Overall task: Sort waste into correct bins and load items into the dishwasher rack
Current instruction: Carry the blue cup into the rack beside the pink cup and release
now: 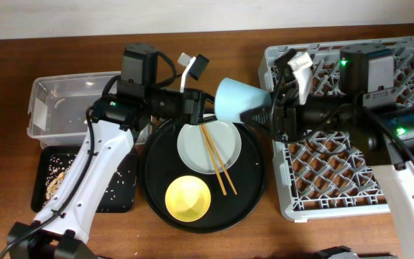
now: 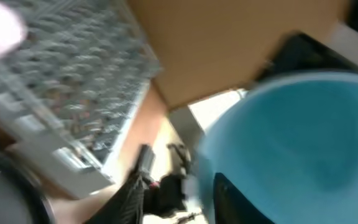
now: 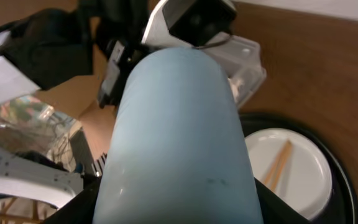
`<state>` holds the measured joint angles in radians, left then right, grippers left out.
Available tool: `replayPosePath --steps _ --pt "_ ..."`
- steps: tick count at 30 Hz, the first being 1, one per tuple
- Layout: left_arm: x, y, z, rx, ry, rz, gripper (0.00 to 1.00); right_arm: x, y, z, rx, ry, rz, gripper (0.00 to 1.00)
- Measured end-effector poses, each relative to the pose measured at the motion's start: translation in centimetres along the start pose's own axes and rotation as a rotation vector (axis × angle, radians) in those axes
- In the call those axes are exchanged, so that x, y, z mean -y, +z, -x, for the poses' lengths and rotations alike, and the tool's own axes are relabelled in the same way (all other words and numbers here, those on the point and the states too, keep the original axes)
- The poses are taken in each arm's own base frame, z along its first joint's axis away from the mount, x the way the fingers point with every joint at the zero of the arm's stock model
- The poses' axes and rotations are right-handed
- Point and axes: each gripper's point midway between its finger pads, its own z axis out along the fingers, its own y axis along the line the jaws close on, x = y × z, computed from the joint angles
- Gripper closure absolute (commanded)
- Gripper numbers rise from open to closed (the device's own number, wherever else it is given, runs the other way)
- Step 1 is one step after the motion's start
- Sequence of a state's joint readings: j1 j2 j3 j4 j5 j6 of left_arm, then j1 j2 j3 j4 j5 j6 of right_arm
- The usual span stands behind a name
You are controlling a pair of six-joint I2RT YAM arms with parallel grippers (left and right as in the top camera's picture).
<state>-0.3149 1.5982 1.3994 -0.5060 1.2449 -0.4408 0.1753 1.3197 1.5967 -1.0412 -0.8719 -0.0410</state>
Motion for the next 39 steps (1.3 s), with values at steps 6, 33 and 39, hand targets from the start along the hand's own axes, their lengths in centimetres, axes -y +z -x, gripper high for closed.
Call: replayPosePath --steps 6,33,39 --pt "-7.3 -1.9 0.0 0.099 -0.153 0.385 0.57 1.8 -1.1 -2.4 -0.070 0.148 -0.076 0.50" --pt "-14.8 -7.8 -2.8 0.135 -0.292 0.918 0.15 16.7 -5.1 -16.5 -0.421 0.455 -0.875 0.51" --pt "-14.8 -7.9 -3.0 0.131 -0.297 0.922 0.15 17.9 -4.3 -17.7 -0.422 0.455 -0.882 0.51"
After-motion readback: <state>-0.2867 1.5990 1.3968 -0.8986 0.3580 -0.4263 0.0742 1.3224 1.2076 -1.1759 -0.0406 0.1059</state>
